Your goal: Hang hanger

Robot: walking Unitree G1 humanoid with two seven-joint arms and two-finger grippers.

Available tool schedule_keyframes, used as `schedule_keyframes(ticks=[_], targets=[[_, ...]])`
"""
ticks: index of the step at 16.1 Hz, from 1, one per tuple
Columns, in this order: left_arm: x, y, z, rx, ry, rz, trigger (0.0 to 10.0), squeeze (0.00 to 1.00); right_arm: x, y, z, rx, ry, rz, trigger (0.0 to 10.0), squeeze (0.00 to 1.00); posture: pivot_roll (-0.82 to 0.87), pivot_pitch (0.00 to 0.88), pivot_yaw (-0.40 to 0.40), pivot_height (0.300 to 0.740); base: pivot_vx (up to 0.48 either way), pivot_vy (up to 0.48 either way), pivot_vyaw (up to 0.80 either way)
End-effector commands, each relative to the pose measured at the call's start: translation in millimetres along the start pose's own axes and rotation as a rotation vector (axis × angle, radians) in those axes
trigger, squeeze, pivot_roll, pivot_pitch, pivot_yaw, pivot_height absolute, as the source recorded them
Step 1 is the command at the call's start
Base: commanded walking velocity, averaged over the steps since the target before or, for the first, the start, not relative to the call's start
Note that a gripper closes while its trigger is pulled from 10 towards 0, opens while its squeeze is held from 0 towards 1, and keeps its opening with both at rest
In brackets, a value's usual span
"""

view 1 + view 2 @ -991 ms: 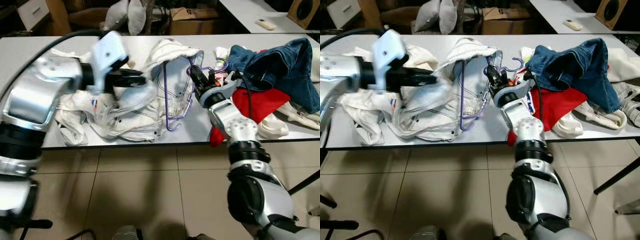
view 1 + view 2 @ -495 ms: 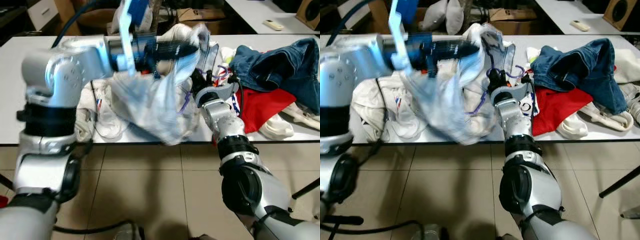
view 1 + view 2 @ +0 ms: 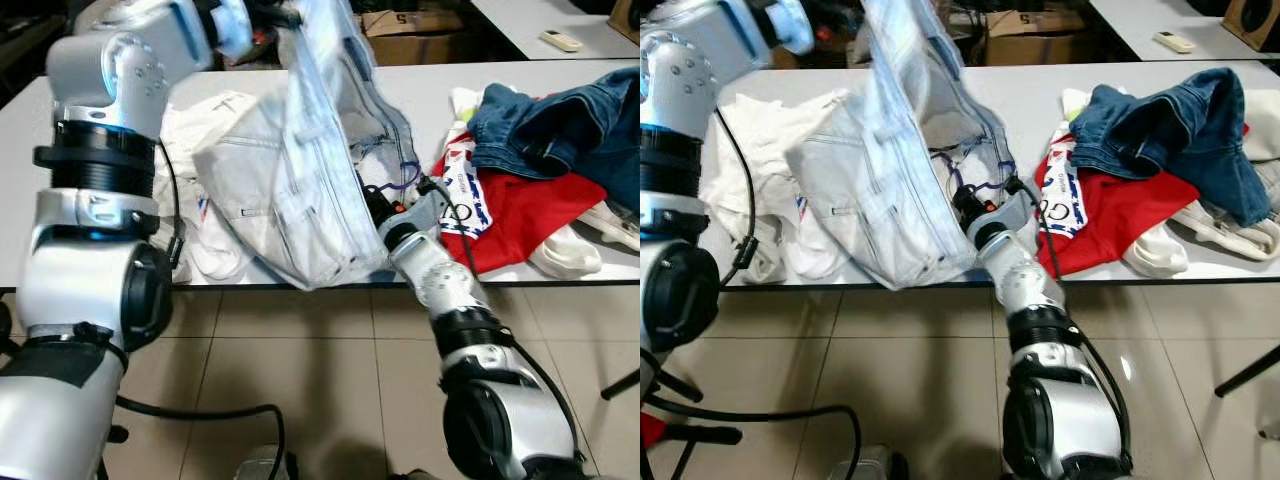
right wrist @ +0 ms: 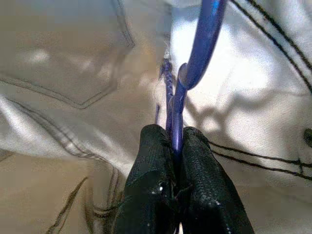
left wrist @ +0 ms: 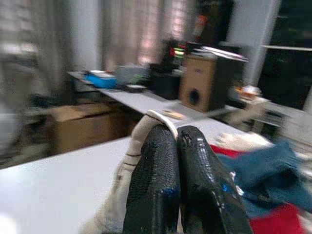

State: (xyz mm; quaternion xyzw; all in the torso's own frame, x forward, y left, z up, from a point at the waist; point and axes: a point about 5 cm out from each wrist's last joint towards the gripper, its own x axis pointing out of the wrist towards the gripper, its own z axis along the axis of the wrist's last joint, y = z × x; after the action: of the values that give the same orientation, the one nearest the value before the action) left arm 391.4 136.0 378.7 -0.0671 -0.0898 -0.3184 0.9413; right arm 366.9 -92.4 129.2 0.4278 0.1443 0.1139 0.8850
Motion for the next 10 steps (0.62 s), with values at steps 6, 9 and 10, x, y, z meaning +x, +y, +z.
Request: schedule_keyframes(ticks=[6,9,10], targets=[[-35.2,71.3,2,0.304,0.045,0.364,0.0,0.0,-44.0,26.1,18,-0.067,0.049,0.128,10.0,0.0,0.11,0.0,0.082,0.723,0.0,0.0,0.0],[-81.6,112.2,-79,0.383,0.354,0.505,0.0,0.0,-73.2,55.3,46,-0.075,0.008,0.23,10.0,0.0,0.09,0.0,0.067,0.723,0.0,0.0,0.0],[-101.3,119.4,-113,0.381,0.458,0.527,0.0,0.0,-82.8,64.5,56,-0.072,-0.011,0.258,10.0,0.0,0.07,0.0,0.053,0.723,0.0,0.0,0.0]])
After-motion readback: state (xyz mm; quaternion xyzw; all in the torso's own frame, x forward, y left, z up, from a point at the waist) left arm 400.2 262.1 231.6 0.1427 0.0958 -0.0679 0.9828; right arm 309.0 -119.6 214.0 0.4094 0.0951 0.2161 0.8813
